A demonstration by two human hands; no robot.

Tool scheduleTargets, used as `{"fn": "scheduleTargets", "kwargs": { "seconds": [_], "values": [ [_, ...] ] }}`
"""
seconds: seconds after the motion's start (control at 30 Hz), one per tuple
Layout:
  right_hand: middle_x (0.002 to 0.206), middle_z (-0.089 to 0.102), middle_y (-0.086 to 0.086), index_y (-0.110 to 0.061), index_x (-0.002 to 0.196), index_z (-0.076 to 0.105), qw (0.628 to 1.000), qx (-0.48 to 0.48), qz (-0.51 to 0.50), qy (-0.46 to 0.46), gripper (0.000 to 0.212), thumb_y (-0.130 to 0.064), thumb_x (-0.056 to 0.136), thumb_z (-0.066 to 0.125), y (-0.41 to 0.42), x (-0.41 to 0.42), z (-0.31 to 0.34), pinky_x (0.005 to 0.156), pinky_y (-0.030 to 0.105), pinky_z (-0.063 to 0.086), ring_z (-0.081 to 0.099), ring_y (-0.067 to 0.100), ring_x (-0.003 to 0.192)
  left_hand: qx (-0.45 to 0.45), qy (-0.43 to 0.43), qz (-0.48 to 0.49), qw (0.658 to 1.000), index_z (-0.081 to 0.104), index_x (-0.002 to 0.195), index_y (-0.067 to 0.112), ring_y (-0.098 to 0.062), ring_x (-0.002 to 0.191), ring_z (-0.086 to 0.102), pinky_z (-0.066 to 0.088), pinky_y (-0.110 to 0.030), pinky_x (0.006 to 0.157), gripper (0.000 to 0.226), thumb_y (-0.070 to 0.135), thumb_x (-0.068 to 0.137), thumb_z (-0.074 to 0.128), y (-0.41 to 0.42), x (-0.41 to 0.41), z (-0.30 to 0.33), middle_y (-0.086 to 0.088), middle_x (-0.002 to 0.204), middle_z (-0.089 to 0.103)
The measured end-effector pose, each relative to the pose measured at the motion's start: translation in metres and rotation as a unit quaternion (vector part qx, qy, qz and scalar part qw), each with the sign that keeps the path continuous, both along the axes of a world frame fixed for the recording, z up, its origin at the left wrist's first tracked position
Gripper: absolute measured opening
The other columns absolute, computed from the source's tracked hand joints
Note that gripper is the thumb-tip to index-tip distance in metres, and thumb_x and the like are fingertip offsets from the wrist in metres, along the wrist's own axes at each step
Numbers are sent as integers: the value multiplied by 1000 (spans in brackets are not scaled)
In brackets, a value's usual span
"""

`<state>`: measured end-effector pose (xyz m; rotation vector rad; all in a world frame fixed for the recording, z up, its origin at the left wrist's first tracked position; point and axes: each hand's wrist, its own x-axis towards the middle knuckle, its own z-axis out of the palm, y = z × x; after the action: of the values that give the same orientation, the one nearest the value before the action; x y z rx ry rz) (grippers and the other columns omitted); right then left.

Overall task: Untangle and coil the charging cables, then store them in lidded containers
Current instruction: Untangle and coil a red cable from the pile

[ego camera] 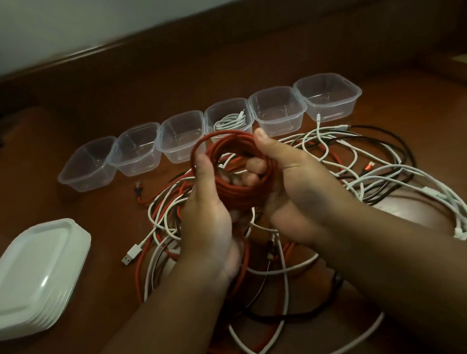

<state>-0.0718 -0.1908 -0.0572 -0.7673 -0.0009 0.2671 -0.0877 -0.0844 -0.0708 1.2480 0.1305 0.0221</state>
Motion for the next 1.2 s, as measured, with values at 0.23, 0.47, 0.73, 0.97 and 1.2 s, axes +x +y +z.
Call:
{"fn": "scheduleTargets", "kwargs": {
  "seconds": [0.23,0.47,0.73,0.97,1.2],
  "values": [
    [60,60,-7,-13,96,64,934,-320,-29,-157,21,-28,101,51,-28,-5,27,55,19,45,55,4,52,195,-153,-20,969,54,125,28,-12,99,70,57,-24,77,39,23,89,67,19,-2,25,-4,109,70],
    [58,63,-12,-17,99,67,884,-427,28,-189,31,-46,91,59,-30,-54,70,53,18,46,59,1,52,347,-248,-104,899,62,104,44,-9,96,70,62,-37,80,18,34,91,69,33,-44,79,10,100,71],
    [54,42,-5,-14,73,54,961,-237,62,-125,36,-45,90,55,-32,-141,116,51,20,42,35,8,47,306,-323,-120,888,46,115,44,-12,91,69,61,-29,72,28,21,101,54,26,-126,120,3,100,64],
    [55,45,-2,-9,88,58,967,-239,-63,-59,70,-75,65,55,-29,-203,123,50,26,46,45,8,41,318,-382,-108,861,47,112,47,-7,105,64,60,-31,82,21,28,105,41,8,-184,117,8,109,61],
    [47,51,-7,-8,92,58,955,-244,-108,-125,20,-27,99,56,-26,-235,130,41,19,42,50,2,38,297,-369,-42,880,58,97,35,-5,79,66,52,-18,61,16,38,103,44,6,-205,125,6,87,63]
  ]
}}
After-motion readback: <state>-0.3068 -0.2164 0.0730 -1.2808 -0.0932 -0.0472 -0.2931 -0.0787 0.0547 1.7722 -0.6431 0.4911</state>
